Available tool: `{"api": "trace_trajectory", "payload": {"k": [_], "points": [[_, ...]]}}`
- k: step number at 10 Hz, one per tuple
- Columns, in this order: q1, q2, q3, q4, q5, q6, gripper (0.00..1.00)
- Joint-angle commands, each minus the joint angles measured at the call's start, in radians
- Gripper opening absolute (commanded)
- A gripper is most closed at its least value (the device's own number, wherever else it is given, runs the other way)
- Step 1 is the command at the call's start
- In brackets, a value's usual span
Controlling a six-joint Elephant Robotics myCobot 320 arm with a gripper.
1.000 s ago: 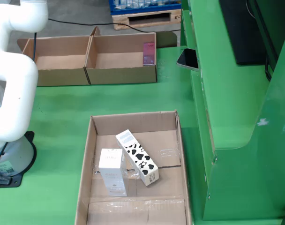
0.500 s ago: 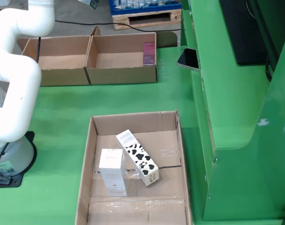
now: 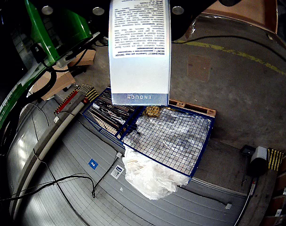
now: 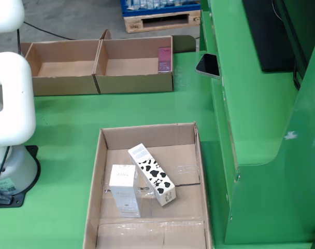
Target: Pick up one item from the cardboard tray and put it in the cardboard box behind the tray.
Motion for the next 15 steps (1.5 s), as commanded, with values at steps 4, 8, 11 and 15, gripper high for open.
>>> {"api": "trace_trajectory", "payload": {"k": [4,8,11,15], "points": [[0.109,0.061,0.026,0.011,-0.008,-0.193,0.0],[0.168,-0.09,0.026,0.009,-0.017,-0.229,0.0],[0.202,-0.141,0.026,0.009,-0.017,-0.232,0.0],[0.247,-0.2,0.026,0.009,-0.017,-0.253,0.0]]}}
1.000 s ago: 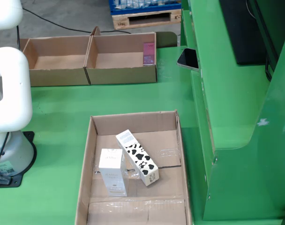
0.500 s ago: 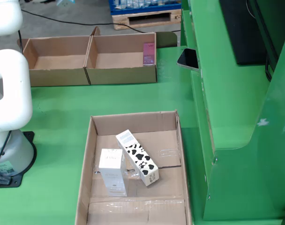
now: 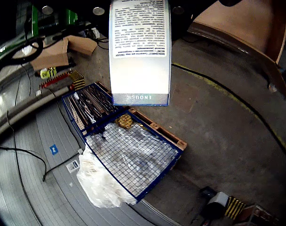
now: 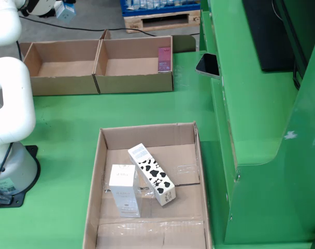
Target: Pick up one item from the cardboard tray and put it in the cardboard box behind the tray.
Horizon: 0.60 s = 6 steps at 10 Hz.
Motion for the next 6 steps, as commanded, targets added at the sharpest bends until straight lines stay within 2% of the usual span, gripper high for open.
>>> {"api": "trace_trajectory", "payload": {"k": [1,3,6], "points": [[0.014,0.024,0.026,0.012,-0.011,-0.001,0.0],[0.014,0.024,0.026,0.012,-0.011,0.028,0.0],[0.014,0.024,0.026,0.012,-0.011,0.021,0.0]]}}
